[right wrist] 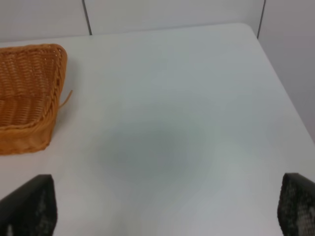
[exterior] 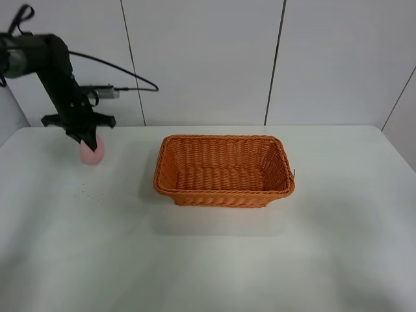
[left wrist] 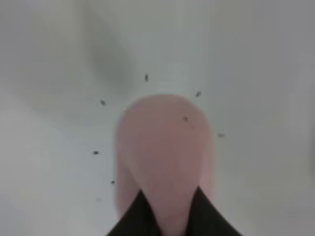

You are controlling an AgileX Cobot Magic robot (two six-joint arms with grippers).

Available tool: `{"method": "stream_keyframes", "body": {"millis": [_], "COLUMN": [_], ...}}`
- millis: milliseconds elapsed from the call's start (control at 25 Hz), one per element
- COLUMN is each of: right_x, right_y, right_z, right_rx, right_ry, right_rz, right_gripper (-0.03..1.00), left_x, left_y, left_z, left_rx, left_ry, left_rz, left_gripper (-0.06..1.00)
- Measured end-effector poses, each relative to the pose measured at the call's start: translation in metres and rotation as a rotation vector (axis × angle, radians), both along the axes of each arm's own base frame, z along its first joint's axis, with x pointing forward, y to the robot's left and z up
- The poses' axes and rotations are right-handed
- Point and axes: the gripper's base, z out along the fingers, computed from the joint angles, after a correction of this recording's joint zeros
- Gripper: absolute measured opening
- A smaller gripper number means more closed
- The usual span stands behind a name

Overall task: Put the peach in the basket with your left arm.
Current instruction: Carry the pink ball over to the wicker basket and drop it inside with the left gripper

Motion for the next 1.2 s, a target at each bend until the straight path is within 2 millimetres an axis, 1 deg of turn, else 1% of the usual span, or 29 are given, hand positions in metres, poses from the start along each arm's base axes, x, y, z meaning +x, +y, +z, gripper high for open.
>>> {"method": "stream_keyframes", "body": {"millis": [40,120,200,280,400,480,640,760,800,920,1040,1120,1200], "right_x": [0.0,0.0,0.0,0.0,0.0,0.0,0.0,0.0,0.0,0.0,0.0,0.0,0.0], "right_y": [0.0,0.0,0.0,0.0,0.0,0.0,0.0,0.0,0.0,0.0,0.0,0.0,0.0], "right_z": [0.0,0.0,0.0,0.0,0.0,0.0,0.0,0.0,0.0,0.0,0.0,0.0,0.0], "right_rx": [0.0,0.0,0.0,0.0,0.0,0.0,0.0,0.0,0.0,0.0,0.0,0.0,0.0], "right_ry": [0.0,0.0,0.0,0.0,0.0,0.0,0.0,0.0,0.0,0.0,0.0,0.0,0.0], "right_rz": [0.0,0.0,0.0,0.0,0.0,0.0,0.0,0.0,0.0,0.0,0.0,0.0,0.0], "right_gripper": [0.69,0.69,0.69,0.69,0.69,0.69,0.69,0.69,0.69,0.69,0.69,0.69,0.69], "left_x": [0.003,0.004,0.002,0.0,-0.006,-0.015,-0.041,-0.058,-0.063,-0.069,-0.066,-0.061,-0.058], "left_y": [0.0,-0.001,-0.008,-0.024,-0.066,-0.104,-0.179,-0.226,-0.24,-0.271,-0.287,-0.29,-0.288], "left_z": [0.018,0.043,0.055,0.057,0.057,0.057,0.053,0.039,0.03,-0.002,-0.036,-0.059,-0.076], "left_rx": [-0.006,-0.012,-0.013,-0.015,-0.023,-0.032,-0.049,-0.057,-0.055,-0.044,-0.041,-0.031,-0.013], "left_ry": [-0.056,-0.131,-0.161,-0.166,-0.164,-0.163,-0.152,-0.127,-0.11,-0.067,-0.056,-0.045,-0.027], "left_rz": [0.004,0.01,0.003,-0.02,-0.106,-0.188,-0.356,-0.46,-0.49,-0.546,-0.562,-0.56,-0.557], "left_gripper": [0.13,0.13,0.13,0.13,0.13,0.13,0.13,0.13,0.13,0.13,0.13,0.13,0.13]}}
